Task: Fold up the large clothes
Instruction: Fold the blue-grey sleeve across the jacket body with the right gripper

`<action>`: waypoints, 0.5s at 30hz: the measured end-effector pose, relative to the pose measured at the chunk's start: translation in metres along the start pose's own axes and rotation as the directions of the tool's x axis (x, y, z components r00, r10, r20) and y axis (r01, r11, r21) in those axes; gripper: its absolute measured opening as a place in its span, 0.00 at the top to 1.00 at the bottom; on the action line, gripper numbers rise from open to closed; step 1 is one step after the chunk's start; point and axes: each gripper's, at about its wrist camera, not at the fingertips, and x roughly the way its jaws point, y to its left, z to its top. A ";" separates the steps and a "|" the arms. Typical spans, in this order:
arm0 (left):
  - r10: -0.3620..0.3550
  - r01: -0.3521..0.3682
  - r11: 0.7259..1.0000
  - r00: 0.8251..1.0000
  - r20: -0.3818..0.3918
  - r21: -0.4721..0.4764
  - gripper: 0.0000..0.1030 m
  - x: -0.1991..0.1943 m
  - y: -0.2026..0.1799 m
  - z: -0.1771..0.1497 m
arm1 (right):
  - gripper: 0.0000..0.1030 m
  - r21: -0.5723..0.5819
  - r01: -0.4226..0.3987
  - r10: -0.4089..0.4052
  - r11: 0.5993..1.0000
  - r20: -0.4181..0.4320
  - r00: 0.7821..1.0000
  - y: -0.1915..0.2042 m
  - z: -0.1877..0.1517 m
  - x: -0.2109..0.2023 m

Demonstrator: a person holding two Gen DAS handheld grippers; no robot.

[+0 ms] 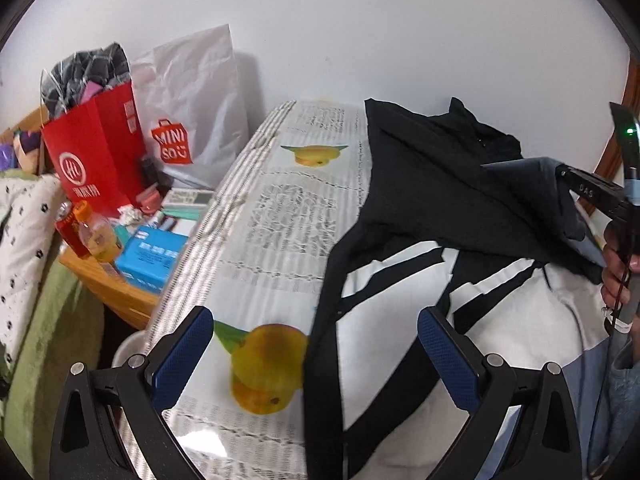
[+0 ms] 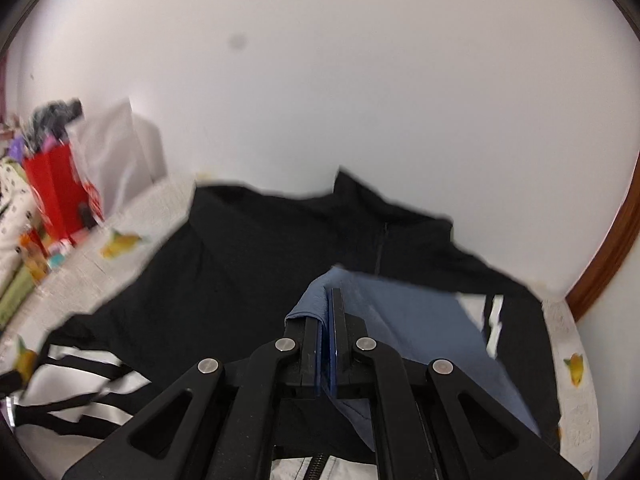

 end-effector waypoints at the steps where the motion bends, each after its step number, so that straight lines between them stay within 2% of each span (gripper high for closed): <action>1: 0.003 -0.003 1.000 1.000 0.000 0.013 0.01 0.000 -0.001 0.000 | 0.92 0.009 -0.010 0.010 1.000 -0.012 1.000 0.001 -0.002 0.010; 2: -0.002 0.002 1.000 1.000 -0.003 0.017 0.01 0.000 -0.001 0.000 | 0.86 0.021 -0.016 0.017 1.000 -0.027 0.999 -0.001 -0.006 0.015; 4: -0.018 0.018 1.000 1.000 -0.013 0.015 0.01 0.000 -0.003 0.001 | 0.40 0.036 -0.022 0.024 0.999 -0.052 0.998 -0.006 -0.014 0.017; 6: -0.024 0.024 1.000 1.000 -0.019 0.020 0.01 -0.001 -0.009 0.003 | 0.23 0.042 -0.027 0.029 0.999 -0.061 0.998 -0.015 -0.021 0.014; 7: -0.023 0.024 0.999 1.000 -0.017 0.028 0.01 -0.002 -0.013 0.004 | 0.19 0.050 -0.039 0.042 0.998 -0.058 0.997 -0.019 -0.025 0.011; 12: -0.025 0.025 0.995 1.000 -0.001 0.099 0.01 -0.011 -0.045 0.012 | 0.19 0.117 -0.111 0.122 0.987 -0.092 0.988 -0.045 -0.043 -0.018; 15: -0.052 0.050 0.992 0.999 0.012 0.117 0.01 -0.017 -0.063 0.017 | 0.19 0.160 -0.091 0.105 0.983 -0.085 0.991 -0.070 -0.058 -0.046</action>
